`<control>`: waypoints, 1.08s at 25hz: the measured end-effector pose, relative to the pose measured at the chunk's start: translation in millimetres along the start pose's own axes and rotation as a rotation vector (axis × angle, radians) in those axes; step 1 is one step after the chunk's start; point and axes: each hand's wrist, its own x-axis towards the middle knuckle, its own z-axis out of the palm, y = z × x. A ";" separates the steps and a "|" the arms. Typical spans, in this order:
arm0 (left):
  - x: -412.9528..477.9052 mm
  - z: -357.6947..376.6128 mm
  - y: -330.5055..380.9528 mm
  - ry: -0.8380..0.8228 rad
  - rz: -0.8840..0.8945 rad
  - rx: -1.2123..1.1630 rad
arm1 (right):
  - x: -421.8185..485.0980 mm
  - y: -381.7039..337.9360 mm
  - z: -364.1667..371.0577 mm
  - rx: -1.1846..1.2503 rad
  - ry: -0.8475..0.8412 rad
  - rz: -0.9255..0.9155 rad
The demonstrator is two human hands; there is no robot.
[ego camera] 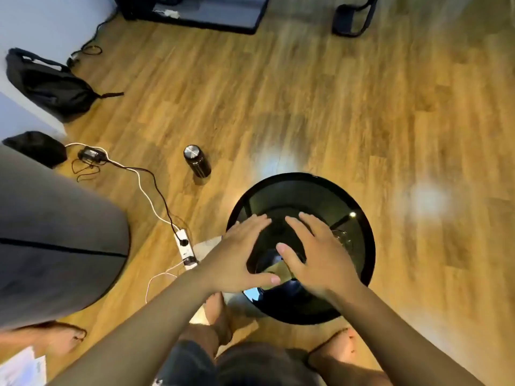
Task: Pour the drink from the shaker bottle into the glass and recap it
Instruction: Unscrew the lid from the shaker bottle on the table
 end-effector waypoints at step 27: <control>35.9 180.1 -99.7 0.394 0.025 -0.425 | 7.4 1.7 122.1 -0.618 0.222 0.176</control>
